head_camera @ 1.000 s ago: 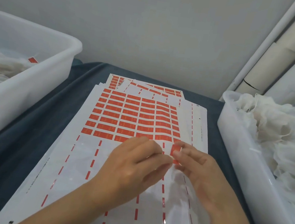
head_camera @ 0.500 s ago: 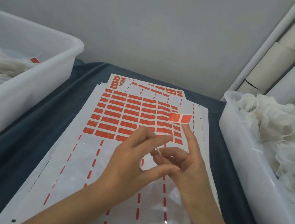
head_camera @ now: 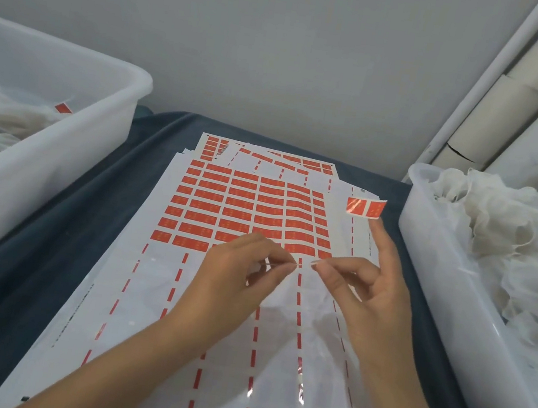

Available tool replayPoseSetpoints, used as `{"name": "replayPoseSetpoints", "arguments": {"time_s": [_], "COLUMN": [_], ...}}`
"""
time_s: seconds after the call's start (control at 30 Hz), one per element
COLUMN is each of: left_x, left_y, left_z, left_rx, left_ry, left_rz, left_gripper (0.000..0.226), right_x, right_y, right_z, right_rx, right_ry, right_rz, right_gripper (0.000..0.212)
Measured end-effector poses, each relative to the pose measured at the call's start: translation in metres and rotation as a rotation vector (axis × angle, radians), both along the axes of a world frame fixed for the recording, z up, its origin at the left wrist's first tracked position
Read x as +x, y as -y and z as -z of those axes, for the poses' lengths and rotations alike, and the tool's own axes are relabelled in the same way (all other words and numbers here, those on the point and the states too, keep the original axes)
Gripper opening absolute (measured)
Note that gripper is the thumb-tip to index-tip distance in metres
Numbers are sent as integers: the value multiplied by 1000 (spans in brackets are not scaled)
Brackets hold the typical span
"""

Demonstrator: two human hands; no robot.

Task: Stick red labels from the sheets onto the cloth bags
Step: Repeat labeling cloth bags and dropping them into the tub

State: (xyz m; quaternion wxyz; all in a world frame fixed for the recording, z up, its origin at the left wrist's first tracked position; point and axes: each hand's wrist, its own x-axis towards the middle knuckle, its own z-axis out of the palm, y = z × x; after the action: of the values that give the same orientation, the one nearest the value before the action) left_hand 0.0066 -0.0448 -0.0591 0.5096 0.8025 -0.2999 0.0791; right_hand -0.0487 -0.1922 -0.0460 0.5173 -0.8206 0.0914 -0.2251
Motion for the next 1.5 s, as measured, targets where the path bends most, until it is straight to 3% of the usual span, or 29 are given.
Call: {"name": "replayPoseSetpoints", "arguments": {"time_s": [0.17, 0.27, 0.4, 0.87, 1.33, 1.5], "left_x": [7, 7, 5, 5, 4, 7], "left_y": [-3, -4, -5, -4, -1, -4], "left_z": [-2, -3, -5, -7, -8, -9], "left_rx": [-103, -86, -28, -16, -83, -176], "left_ry": [-252, -273, -231, -278, -427, -552], "left_rz": [-36, 9, 88, 153, 85, 40], "left_gripper": [21, 21, 33, 26, 16, 7], "right_x": [-2, -4, -2, 2, 0, 0], "right_y": [8, 7, -2, 1, -1, -3], "right_z": [-6, -9, 0, 8, 7, 1], "right_rx": [91, 137, 29, -28, -89, 9], "right_ry": [37, -25, -122, -105, -10, -5], "right_rz": [94, -79, -288, -166, -155, -111], "right_gripper": [39, 31, 20, 18, 11, 34]}}
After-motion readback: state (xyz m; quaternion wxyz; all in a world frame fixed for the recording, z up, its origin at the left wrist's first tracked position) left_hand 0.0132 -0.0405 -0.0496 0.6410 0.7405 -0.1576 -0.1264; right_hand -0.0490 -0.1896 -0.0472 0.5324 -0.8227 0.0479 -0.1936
